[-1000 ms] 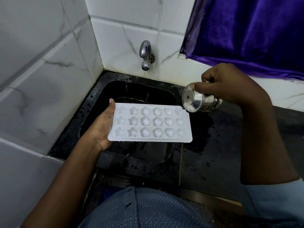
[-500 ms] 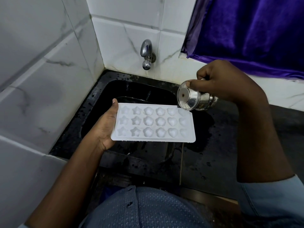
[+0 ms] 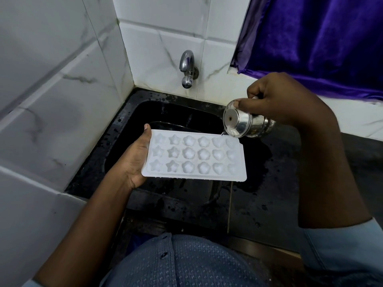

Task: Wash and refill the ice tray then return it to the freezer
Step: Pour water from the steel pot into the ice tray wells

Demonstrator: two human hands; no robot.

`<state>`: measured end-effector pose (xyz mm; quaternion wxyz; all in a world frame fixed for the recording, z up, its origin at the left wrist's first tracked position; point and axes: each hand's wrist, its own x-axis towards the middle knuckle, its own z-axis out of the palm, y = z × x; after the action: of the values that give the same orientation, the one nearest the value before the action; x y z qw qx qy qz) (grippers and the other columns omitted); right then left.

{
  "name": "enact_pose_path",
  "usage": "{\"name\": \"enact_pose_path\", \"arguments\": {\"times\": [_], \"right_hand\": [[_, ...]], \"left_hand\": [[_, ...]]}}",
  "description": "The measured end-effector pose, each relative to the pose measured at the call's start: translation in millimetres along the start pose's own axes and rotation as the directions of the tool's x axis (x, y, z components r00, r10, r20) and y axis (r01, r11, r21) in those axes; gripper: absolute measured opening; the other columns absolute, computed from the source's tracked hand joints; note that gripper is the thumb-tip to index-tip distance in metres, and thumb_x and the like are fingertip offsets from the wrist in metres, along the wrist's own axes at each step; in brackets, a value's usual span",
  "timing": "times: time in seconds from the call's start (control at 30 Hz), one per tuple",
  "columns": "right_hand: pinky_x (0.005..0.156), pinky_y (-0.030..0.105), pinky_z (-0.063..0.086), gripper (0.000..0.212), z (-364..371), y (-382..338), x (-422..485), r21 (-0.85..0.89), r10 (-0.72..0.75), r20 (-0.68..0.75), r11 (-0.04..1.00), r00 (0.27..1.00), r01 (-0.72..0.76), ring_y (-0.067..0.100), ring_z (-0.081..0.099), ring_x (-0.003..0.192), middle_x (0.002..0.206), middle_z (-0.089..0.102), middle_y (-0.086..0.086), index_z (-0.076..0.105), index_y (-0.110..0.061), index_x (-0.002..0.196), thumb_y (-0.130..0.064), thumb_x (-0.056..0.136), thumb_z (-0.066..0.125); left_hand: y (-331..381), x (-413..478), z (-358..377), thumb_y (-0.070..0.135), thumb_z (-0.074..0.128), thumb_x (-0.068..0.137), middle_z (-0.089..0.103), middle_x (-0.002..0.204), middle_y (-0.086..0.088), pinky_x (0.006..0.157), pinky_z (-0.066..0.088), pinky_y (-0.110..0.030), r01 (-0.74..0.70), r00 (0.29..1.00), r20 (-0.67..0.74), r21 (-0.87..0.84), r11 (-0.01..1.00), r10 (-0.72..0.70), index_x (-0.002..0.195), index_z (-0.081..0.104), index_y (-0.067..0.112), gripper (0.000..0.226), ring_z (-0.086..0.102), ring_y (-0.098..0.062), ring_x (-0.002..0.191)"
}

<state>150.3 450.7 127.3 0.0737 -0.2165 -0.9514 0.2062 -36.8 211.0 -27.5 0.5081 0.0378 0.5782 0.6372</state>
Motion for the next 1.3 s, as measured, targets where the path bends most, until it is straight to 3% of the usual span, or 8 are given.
{"name": "enact_pose_path", "arguments": {"times": [0.33, 0.47, 0.6, 0.87, 1.3], "right_hand": [[0.052, 0.026, 0.032, 0.056, 0, -4, 2, -0.006, -0.014, 0.001, 1.000, 1.000, 0.014, 0.003, 0.048, 0.041, 0.046, 0.045, -0.002, 0.045, -0.003, 0.058, -0.035, 0.093, 0.076], [0.054, 0.029, 0.032, 0.058, 2, -7, 4, -0.007, -0.030, 0.002, 1.000, 1.000, 0.030, 0.025, 0.047, 0.048, 0.047, 0.041, 0.002, 0.041, -0.005, 0.057, -0.035, 0.092, 0.076], [0.052, 0.029, 0.029, 0.057, 4, -13, 7, -0.018, -0.040, 0.018, 0.999, 0.999, 0.041, 0.011, 0.032, 0.046, 0.049, 0.038, 0.001, 0.041, -0.007, 0.057, -0.035, 0.093, 0.075], [0.052, 0.029, 0.025, 0.056, 7, -25, 11, -0.054, -0.093, 0.020, 0.994, 0.995, 0.094, 0.015, 0.032, 0.050, 0.058, 0.047, 0.022, 0.043, -0.004, 0.057, -0.033, 0.094, 0.074], [0.053, 0.032, 0.031, 0.055, 5, -32, 11, -0.054, -0.079, 0.020, 0.995, 0.997, 0.080, 0.015, 0.038, 0.049, 0.060, 0.053, 0.020, 0.047, -0.003, 0.059, -0.037, 0.093, 0.074]], "left_hand": [[-1, 1, 1, 0.074, 0.031, 0.102, 0.074, 0.131, -0.013, 0.098, 0.056, -0.051, 0.003, 1.000, -0.010, 0.002, 1.000, -0.003, 0.139, 0.067, 0.017, 0.077, 0.073, -0.033, 0.119], [-2, 2, 2, 0.075, 0.031, 0.102, 0.074, 0.131, -0.013, 0.100, 0.055, -0.052, 0.008, 1.000, -0.010, -0.001, 1.000, -0.008, 0.138, 0.067, 0.017, 0.077, 0.073, -0.033, 0.119], [-3, 0, 3, 0.074, 0.029, 0.102, 0.075, 0.129, -0.012, 0.097, 0.056, -0.051, 0.014, 1.000, -0.012, 0.009, 1.000, -0.013, 0.135, 0.069, 0.017, 0.077, 0.074, -0.032, 0.116], [-3, -3, 6, 0.074, 0.029, 0.103, 0.077, 0.125, -0.011, 0.095, 0.057, -0.050, 0.014, 1.000, -0.013, 0.009, 1.000, -0.014, 0.130, 0.072, 0.020, 0.074, 0.076, -0.030, 0.112], [-7, -3, 1, 0.075, 0.029, 0.102, 0.075, 0.130, -0.013, 0.106, 0.052, -0.055, 0.005, 1.000, -0.004, 0.009, 1.000, -0.005, 0.136, 0.069, 0.017, 0.078, 0.072, -0.033, 0.120]]}}
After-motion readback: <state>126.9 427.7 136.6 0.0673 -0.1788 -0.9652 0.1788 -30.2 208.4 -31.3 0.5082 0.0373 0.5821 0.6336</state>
